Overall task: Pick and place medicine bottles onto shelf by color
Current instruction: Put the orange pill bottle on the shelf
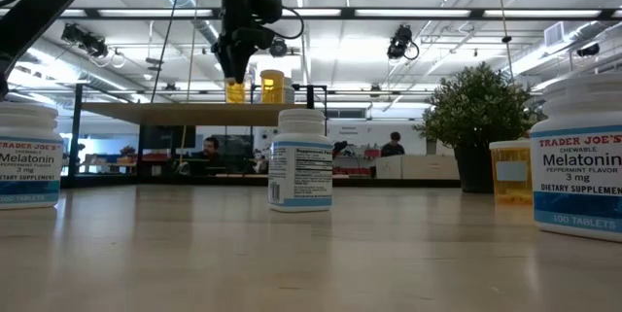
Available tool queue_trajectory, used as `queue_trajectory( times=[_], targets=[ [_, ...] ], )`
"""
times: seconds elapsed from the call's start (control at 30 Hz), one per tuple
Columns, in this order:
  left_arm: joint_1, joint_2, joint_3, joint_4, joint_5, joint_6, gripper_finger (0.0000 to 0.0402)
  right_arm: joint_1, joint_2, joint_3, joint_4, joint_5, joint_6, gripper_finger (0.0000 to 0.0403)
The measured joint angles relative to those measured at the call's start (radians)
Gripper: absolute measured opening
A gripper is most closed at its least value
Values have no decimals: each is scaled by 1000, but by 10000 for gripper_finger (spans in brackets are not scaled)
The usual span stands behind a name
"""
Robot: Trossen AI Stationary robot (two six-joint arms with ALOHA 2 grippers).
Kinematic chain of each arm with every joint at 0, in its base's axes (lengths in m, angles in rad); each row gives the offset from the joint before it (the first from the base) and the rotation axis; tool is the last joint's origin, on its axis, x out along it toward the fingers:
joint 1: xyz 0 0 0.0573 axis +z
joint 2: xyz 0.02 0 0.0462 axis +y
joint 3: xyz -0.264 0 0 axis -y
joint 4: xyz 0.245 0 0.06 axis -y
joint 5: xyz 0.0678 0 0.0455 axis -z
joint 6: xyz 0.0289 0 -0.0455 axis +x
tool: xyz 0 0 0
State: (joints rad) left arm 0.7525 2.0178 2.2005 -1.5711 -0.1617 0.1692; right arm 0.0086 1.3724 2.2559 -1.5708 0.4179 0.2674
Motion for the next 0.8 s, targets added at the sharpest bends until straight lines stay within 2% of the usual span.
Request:
queue_trajectory(
  times=[0.8],
  targets=[
    [-5,0,0,0,28,38,234,0,0,0,0,-5,-10,298]
  ],
)
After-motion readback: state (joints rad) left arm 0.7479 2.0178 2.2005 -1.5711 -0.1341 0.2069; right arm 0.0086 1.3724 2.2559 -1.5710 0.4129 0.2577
